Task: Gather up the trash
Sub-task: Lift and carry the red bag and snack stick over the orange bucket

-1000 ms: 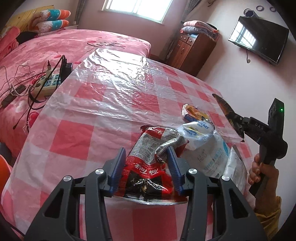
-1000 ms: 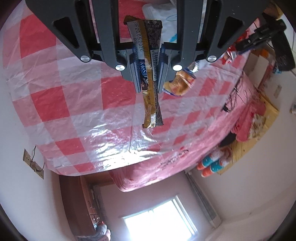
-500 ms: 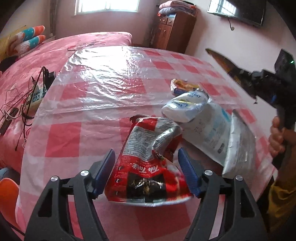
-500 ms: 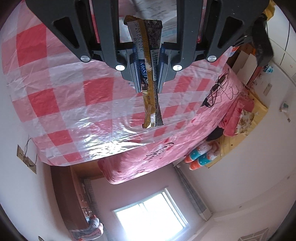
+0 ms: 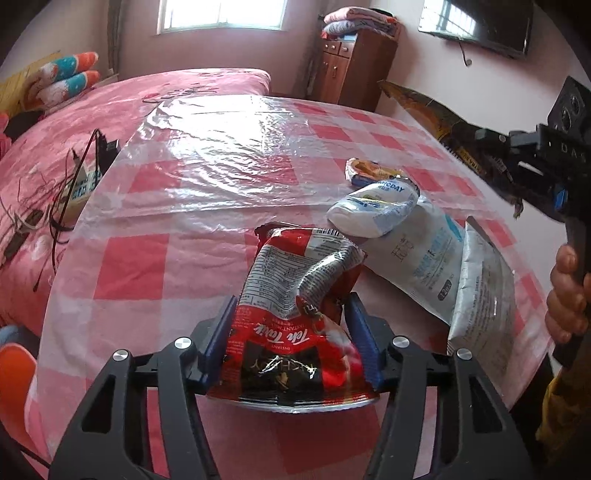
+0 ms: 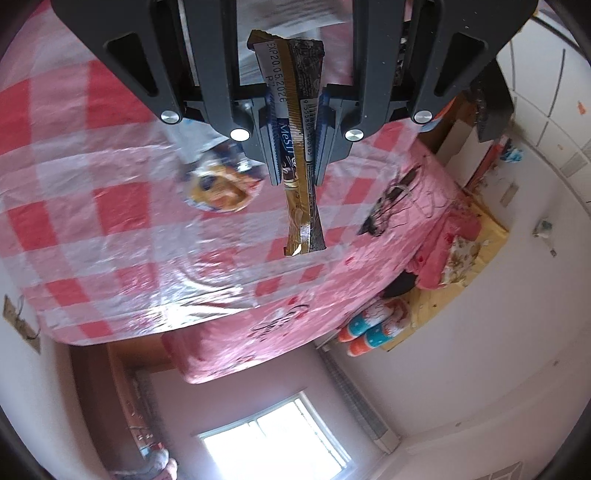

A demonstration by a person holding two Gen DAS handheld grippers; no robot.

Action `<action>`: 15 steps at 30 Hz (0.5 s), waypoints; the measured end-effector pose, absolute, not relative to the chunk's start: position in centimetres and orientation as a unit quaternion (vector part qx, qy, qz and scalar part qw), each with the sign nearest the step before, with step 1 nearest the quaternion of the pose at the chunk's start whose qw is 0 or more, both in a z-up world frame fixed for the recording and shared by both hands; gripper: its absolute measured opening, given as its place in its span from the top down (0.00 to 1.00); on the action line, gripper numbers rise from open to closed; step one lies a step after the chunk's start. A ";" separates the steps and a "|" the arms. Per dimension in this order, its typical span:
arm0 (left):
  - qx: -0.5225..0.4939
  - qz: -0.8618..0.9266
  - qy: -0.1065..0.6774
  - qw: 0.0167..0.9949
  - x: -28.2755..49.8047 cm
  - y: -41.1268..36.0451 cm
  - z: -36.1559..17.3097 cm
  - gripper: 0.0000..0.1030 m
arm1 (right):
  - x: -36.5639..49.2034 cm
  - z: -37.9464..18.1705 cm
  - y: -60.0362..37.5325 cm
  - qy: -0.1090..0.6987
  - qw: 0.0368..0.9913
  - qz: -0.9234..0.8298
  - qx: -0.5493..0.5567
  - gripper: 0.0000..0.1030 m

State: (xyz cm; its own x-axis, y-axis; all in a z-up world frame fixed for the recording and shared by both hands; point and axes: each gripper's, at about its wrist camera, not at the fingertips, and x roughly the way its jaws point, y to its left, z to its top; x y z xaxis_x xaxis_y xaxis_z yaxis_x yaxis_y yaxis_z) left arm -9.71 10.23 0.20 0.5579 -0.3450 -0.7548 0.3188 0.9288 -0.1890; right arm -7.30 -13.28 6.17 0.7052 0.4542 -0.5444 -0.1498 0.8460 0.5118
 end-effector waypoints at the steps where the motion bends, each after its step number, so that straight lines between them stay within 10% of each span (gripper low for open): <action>1: -0.021 -0.189 0.431 0.882 -9.8 10.6 0.2 0.42 | -7.3 6.1 -12.7 0.348 0.893 0.176 0.223 0.83; 15: -0.126 -0.148 0.392 0.899 -13.4 19.5 2.2 0.42 | -6.7 4.4 -2.5 0.414 0.822 0.298 0.253 0.83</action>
State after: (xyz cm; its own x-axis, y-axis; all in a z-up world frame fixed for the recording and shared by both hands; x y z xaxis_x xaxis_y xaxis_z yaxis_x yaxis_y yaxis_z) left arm -13.44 19.54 2.23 0.6479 -0.3656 -0.6683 0.1683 0.9243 -0.3424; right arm -6.70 -2.55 4.42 0.4804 0.6991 -0.5295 -0.2809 0.6946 0.6623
